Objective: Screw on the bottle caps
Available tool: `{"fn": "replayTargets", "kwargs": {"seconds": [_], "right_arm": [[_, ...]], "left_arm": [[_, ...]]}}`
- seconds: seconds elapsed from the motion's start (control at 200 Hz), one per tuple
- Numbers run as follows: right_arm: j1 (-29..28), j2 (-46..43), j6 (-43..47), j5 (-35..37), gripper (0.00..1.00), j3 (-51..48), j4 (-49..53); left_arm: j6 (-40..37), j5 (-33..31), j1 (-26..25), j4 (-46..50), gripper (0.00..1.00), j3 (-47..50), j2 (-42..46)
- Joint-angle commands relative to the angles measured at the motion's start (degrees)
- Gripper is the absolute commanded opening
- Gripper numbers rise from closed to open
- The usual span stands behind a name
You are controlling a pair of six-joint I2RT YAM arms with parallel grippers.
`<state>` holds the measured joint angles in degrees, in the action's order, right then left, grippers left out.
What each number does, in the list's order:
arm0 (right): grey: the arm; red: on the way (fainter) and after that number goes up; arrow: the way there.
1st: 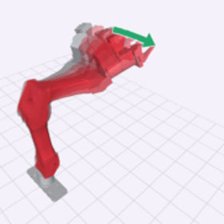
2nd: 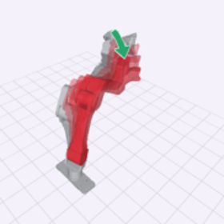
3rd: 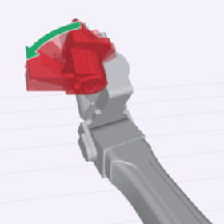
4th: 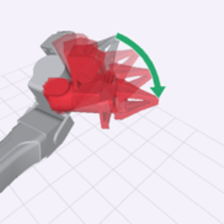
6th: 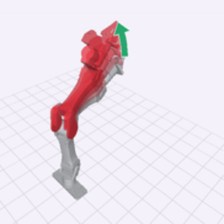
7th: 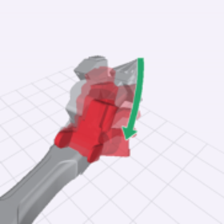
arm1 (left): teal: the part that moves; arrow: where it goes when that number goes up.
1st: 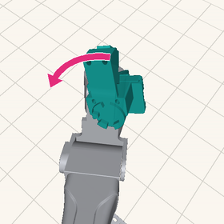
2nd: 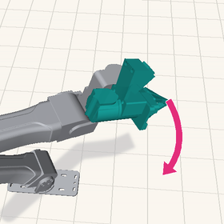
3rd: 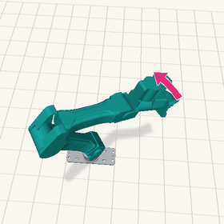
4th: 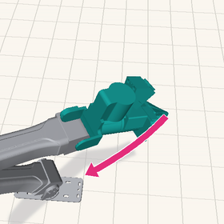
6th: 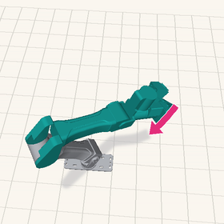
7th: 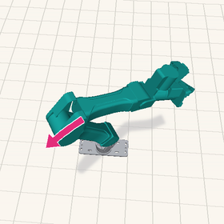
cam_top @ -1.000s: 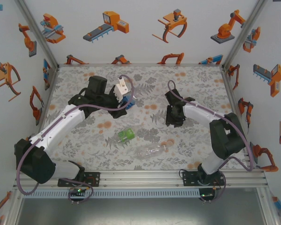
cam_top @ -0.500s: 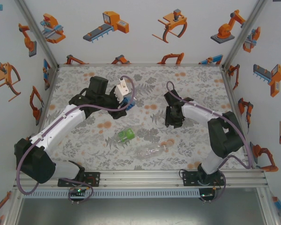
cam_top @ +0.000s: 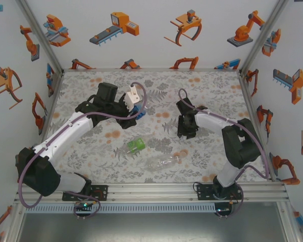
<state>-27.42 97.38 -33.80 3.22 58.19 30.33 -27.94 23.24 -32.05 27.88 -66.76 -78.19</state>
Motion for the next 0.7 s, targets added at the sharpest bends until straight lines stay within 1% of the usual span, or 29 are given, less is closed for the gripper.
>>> {"fn": "replayTargets", "kwargs": {"seconds": [0.0,0.14,0.29,0.365,0.531,0.606,0.696], "right_arm": [[-0.4,1.0,-1.3,-0.9,0.41,-1.1,-1.3],[-0.4,0.1,-2.2,-2.0,0.28,-2.2,-2.7],[-0.3,-2.4,-3.8,-4.2,0.22,-3.9,-5.9],[0.1,-4.7,-5.3,-7.1,0.19,-6.5,-10.6],[3.5,-9.4,-9.5,-15.7,0.19,-15.2,-25.2],[5.3,-10.6,-10.4,-18.2,0.22,-18.9,-29.5],[7.3,-12.4,-11.2,-18.9,0.28,-23.9,-32.9]], "left_arm": [[-1.1,0.1,-0.5,0.7,0.07,-2.2,-0.4],[-1.2,0.0,-0.6,0.9,0.07,-2.3,-0.5],[-1.3,0.0,-0.8,0.9,0.07,-2.2,-0.5],[-1.4,-0.3,-0.9,1.1,0.07,-2.3,-0.5],[-1.4,-0.3,-1.2,1.1,0.07,-2.2,-0.4],[-1.4,-0.3,-1.5,1.1,0.07,-2.1,-0.4],[-1.4,-0.6,-1.8,1.1,0.07,-2.1,-0.5]]}}
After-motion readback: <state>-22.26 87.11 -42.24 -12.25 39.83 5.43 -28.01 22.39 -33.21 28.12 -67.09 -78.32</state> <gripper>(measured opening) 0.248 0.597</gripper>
